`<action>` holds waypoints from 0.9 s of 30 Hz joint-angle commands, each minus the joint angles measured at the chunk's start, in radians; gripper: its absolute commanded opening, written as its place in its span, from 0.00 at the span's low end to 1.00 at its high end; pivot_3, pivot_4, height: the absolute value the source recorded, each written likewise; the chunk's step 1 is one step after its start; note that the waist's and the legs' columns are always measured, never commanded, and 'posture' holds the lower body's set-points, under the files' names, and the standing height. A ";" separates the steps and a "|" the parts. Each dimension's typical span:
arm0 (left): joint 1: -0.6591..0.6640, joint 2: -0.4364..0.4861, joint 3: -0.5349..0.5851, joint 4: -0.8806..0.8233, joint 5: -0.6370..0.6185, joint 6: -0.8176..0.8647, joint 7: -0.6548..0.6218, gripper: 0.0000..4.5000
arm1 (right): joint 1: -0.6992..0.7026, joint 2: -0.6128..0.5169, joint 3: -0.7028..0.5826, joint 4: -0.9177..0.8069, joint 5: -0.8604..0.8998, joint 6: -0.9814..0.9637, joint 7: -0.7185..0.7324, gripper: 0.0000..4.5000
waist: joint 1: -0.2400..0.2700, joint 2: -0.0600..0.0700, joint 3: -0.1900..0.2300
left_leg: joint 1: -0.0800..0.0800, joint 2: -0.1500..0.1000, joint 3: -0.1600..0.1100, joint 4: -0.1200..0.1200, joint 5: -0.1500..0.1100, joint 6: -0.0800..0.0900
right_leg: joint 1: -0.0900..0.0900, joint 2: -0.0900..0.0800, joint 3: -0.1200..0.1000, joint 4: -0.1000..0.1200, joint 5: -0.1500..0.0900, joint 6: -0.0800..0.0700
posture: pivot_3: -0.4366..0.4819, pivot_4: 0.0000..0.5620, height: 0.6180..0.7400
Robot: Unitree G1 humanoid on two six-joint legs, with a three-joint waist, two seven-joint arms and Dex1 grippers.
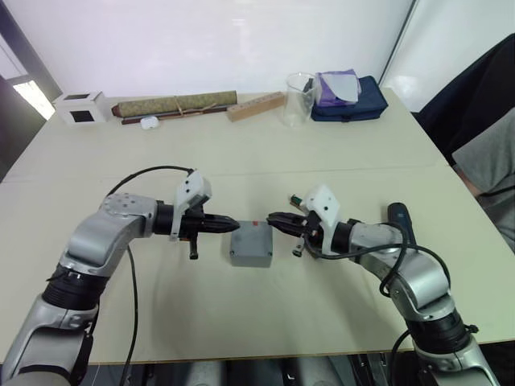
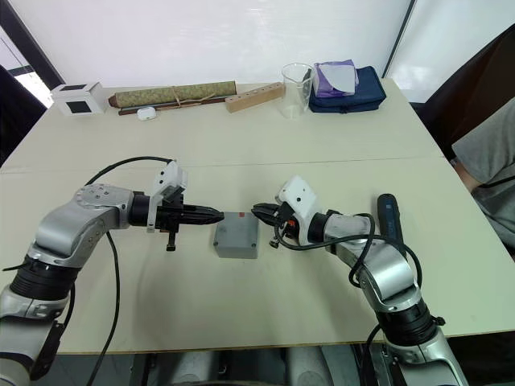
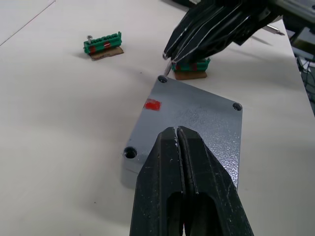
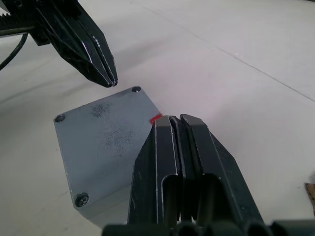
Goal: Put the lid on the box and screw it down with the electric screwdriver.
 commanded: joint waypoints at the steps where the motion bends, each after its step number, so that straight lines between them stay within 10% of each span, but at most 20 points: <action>1: -0.024 0.000 0.017 -0.018 -0.012 0.003 0.005 0.00 | -0.011 0.003 -0.002 -0.007 -0.004 -0.024 -0.001 0.02 | 0.000 0.000 0.000 | 0.000 0.000 0.000 0.000 0.000 0.000 | 0.000 0.000 0.000 0.000 0.000 0.000 | 0.48 0.27 1.00; 21: -0.048 -0.018 0.013 -0.025 -0.016 0.023 0.022 0.00 | -0.017 -0.006 0.002 0.031 -0.031 -0.027 0.000 0.02 | 0.001 0.000 0.000 | 0.000 0.000 0.000 0.000 0.000 0.000 | 0.000 0.000 0.000 0.000 0.000 0.000 | 0.48 0.27 1.00; 27: -0.058 -0.020 0.027 -0.032 -0.033 0.038 0.024 0.00 | -0.018 -0.013 -0.013 0.011 -0.013 -0.012 0.007 0.47 | 0.001 0.000 0.000 | 0.000 0.000 0.000 0.000 0.000 0.000 | 0.000 0.000 0.000 0.000 0.000 0.000 | 0.48 0.27 1.00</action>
